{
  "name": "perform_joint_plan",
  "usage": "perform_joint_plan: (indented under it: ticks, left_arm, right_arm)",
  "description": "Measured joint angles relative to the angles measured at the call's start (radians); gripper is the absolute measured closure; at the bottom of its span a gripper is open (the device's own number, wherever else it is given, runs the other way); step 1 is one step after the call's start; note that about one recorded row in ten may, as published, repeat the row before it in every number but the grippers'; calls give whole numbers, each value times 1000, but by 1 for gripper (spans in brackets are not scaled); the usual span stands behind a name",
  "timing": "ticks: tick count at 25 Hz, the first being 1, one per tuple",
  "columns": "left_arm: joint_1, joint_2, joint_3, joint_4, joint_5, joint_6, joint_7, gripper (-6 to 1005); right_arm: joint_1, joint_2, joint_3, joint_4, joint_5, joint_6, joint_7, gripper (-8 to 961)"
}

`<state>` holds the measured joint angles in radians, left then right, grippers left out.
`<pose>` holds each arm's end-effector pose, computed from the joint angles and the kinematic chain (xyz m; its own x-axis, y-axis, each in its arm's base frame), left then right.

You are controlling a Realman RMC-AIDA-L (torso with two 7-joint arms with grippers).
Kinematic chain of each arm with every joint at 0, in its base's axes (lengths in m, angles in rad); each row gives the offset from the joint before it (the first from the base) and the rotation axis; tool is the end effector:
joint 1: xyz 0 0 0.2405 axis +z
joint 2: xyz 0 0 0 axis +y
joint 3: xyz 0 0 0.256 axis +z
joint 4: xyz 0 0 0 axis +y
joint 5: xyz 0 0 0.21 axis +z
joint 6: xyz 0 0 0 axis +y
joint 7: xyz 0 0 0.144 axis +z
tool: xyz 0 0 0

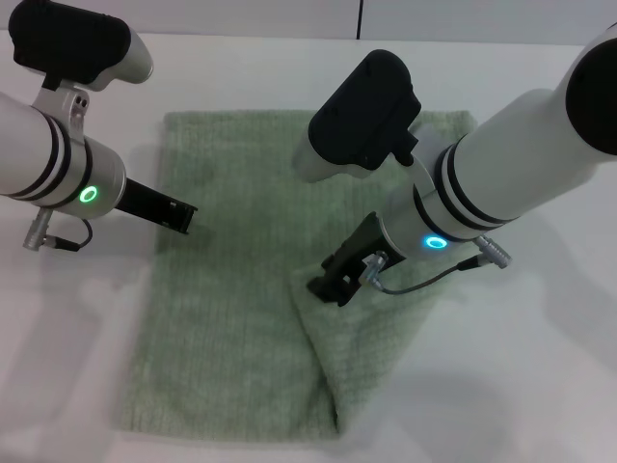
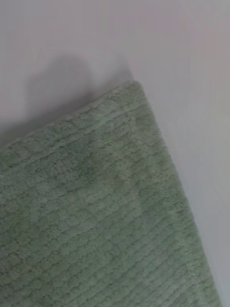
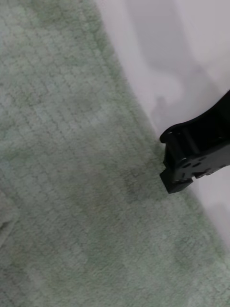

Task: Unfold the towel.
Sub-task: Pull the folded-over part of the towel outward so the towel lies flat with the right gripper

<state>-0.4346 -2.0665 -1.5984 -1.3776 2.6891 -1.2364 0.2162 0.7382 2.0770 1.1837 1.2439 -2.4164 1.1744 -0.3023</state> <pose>-0.2195 0.3560 -0.0086 0.5815 0.8104 0.0715 0.6657 -0.4236 -0.6143 0.1082 0.3284 -0.1145 0.8533 -0.4691 0.2277 -0.3900 -0.8640 -0.3185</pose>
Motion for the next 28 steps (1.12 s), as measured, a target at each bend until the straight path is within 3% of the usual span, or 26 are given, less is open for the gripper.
perform_joint_plan:
  ticks: [9,15,21,28]
  left_arm:
    - [-3,0,0,5,2,-2,0,1001]
    - [-4,0,6,9,4,-5,0,1001]
    - [-4,0,7,10,5,-5,0,1001]
    - [-4,0,8,10,7,-5,0,1001]
  right_arm:
    - [1,0,55,38,-14,45,-5,829]
    - [2,0,94,60,-15,93,-11,956]
    - [9,0,126,53,17,94,-12,948]
    - [2,3,68,85,26,77,-27,910]
